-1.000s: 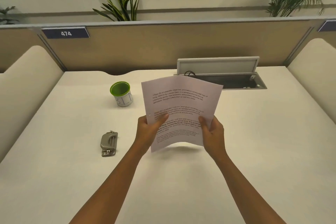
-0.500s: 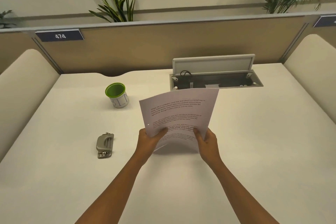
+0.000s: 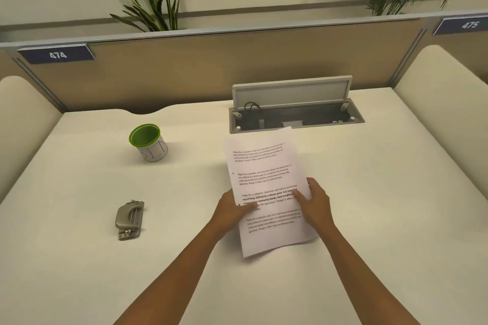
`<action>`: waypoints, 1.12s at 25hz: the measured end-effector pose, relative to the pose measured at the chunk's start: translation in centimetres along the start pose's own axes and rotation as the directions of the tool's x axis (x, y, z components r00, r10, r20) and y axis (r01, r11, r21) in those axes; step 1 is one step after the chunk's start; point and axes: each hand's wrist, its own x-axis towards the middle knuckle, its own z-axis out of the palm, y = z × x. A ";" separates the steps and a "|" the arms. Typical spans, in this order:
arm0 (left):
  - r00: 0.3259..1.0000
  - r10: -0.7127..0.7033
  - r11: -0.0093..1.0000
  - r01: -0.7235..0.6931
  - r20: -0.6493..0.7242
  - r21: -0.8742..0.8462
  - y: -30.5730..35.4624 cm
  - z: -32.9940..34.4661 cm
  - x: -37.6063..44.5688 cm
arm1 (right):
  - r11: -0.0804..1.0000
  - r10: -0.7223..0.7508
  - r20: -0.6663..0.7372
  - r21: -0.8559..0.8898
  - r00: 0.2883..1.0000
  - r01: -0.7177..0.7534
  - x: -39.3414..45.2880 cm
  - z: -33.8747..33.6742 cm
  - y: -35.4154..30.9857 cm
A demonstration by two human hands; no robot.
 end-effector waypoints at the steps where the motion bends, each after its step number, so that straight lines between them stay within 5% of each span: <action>1: 1.000 -0.021 1.000 0.021 0.013 0.008 -0.2 1.0 0.4 | 1.000 0.022 -0.008 -0.021 1.000 -0.022 0.3 -0.9 0.7; 5: 0.992 -0.129 0.988 0.129 -0.005 0.090 -0.8 4.6 1.7 | 0.986 0.113 -0.094 -0.115 0.989 -0.124 2.2 -4.4 3.1; 8: 1.000 0.022 0.948 -0.016 -0.016 0.319 -1.1 7.4 2.5 | 0.967 0.156 -0.153 -0.176 0.976 -0.183 3.6 -6.8 4.8; 11: 0.985 0.134 0.740 -0.174 0.112 0.649 -1.4 9.5 3.5 | 0.957 0.178 -0.217 -0.188 0.960 -0.220 4.9 -8.9 5.8; 14: 0.954 0.071 0.620 -0.270 0.290 0.736 -1.8 11.4 4.6 | 0.944 0.192 -0.261 -0.215 0.946 -0.251 6.2 -10.6 6.3; 19: 0.946 0.079 0.473 -0.314 0.316 0.823 -1.6 13.8 6.8 | 0.890 0.152 -0.389 -0.347 0.909 -0.297 7.2 -11.6 6.0; 23: 0.956 0.091 0.437 -0.289 0.277 0.852 -1.3 15.1 8.1 | 0.860 0.080 -0.293 -0.463 0.953 -0.215 6.8 -9.3 6.2; 28: 0.971 0.026 0.541 -0.215 0.239 0.813 -1.0 15.6 8.9 | 0.825 0.147 -0.157 -0.525 0.977 -0.209 7.8 -8.8 8.5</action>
